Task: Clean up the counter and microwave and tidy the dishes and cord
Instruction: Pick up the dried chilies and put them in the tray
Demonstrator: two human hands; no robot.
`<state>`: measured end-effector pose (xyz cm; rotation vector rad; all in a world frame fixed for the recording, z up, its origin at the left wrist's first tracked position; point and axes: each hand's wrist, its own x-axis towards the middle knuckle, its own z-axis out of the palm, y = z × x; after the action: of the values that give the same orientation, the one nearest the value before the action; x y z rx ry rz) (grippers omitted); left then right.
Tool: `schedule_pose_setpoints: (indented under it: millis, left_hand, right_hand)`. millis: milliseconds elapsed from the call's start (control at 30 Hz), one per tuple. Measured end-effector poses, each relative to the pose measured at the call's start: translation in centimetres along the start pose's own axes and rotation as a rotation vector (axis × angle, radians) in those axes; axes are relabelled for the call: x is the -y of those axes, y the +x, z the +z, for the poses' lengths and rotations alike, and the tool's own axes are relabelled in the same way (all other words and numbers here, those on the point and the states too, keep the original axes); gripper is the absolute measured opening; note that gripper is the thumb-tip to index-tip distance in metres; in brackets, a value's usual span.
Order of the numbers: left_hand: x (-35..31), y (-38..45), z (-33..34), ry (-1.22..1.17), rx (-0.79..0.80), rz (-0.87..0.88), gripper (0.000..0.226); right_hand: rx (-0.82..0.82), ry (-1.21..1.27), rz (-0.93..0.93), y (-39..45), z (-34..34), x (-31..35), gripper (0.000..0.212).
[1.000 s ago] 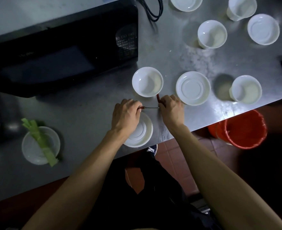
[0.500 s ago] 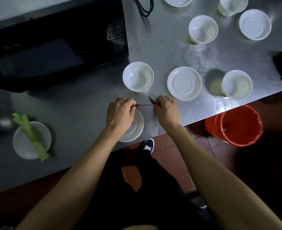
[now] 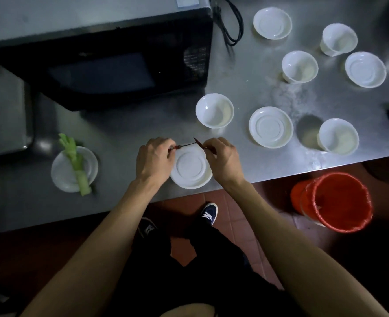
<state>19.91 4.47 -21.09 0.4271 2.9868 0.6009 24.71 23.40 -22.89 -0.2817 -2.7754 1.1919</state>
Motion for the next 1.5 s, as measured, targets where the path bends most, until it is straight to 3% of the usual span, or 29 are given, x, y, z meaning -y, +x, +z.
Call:
schedule_pose_setpoints:
  millis: [367,800,1300,1500]
  left_hand:
    - [14.0,-5.8,-7.9,-0.078,-0.165,-0.216,0.008]
    - [32.8,-14.4,-15.6,-0.179,-0.206,-0.472,0.016]
    - [39.6,-5.1,-20.6,-0.055,-0.219,-0.529,0.006]
    - [42.3,-1.1,-22.4,-0.108,-0.281,-0.544,0.008]
  right_hand:
    - [0.092,-0.027,-0.267,0.2,9.4,12.6,0.011]
    - [0.172,0.02,-0.259,-2.2,24.2,26.6,0.013]
    - [0.205,0.139,-0.304,9.1,31.2,34.3,0.013]
    - [0.228,0.169,-0.345,14.0,33.0,36.7,0.014]
